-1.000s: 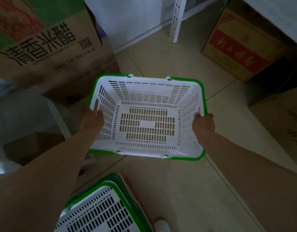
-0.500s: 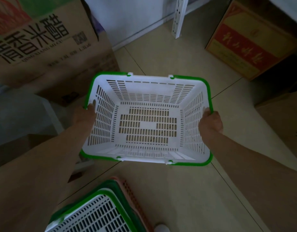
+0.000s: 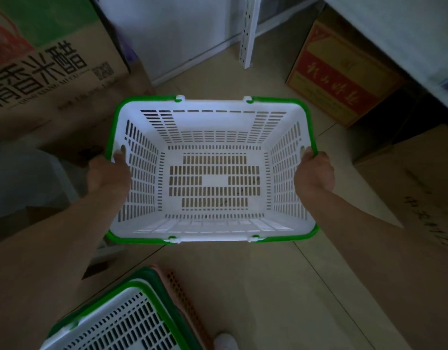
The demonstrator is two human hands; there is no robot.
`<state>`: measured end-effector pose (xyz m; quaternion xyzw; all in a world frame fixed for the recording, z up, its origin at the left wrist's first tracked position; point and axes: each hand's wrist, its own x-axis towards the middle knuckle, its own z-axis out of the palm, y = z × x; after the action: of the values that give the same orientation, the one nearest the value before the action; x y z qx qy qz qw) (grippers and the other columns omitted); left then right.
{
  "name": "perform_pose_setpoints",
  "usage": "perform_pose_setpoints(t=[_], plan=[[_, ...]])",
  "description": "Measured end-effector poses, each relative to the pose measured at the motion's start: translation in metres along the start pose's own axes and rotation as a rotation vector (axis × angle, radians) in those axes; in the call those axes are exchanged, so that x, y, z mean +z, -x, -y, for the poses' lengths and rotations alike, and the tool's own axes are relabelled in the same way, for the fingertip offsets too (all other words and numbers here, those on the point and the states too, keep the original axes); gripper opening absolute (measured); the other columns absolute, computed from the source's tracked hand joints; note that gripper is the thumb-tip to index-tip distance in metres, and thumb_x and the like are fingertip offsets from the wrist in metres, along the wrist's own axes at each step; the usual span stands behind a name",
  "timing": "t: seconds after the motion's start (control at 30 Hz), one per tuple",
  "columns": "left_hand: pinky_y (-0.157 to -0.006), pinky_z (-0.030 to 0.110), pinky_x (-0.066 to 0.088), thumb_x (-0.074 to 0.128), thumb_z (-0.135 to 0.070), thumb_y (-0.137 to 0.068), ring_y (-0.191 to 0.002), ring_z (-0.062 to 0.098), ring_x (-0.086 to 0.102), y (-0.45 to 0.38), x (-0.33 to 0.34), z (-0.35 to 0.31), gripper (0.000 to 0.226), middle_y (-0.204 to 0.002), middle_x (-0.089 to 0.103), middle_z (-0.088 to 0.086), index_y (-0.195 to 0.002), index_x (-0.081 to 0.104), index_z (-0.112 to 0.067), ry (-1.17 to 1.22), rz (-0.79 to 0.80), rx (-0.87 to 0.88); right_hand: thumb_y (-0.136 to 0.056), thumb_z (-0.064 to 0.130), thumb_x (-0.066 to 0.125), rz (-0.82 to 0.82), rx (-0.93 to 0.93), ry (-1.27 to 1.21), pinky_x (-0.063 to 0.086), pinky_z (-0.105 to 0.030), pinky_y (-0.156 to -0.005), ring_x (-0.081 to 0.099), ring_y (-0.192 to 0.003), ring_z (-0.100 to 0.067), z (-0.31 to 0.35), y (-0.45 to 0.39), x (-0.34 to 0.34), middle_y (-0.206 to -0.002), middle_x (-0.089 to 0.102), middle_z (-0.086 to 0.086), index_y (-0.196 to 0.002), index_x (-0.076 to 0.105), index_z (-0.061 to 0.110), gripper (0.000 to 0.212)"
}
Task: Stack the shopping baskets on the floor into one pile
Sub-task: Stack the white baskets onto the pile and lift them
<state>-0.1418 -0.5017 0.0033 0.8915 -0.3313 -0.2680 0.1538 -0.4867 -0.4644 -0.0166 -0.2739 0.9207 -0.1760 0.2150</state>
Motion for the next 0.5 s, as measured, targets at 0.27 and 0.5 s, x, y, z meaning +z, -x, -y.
perform_pose_setpoints(t=[0.27,0.5], plan=[[-0.068,0.04,0.05,0.044,-0.05,-0.095,-0.084,0.033,0.064,0.047,-0.017,-0.022,0.055,-0.113,0.063,0.015,-0.131,0.045,-0.007,0.143,-0.008,-0.054,-0.102,0.04,0.031,-0.005,-0.096,0.016,0.044,-0.043,-0.09,0.056,-0.114,-0.041,0.011,-0.011,-0.081,-0.125,0.058,-0.023,-0.128,0.052,0.003,0.049],[-0.064,0.04,0.056,0.044,-0.056,-0.083,-0.08,0.034,0.069,0.08,-0.048,-0.031,0.059,-0.103,0.068,0.014,-0.118,0.056,-0.01,0.208,-0.012,-0.068,-0.101,0.05,0.03,-0.082,-0.102,-0.021,0.047,-0.043,-0.085,0.061,-0.107,-0.039,0.017,0.002,-0.148,-0.121,0.062,-0.022,-0.126,0.05,0.003,0.056]])
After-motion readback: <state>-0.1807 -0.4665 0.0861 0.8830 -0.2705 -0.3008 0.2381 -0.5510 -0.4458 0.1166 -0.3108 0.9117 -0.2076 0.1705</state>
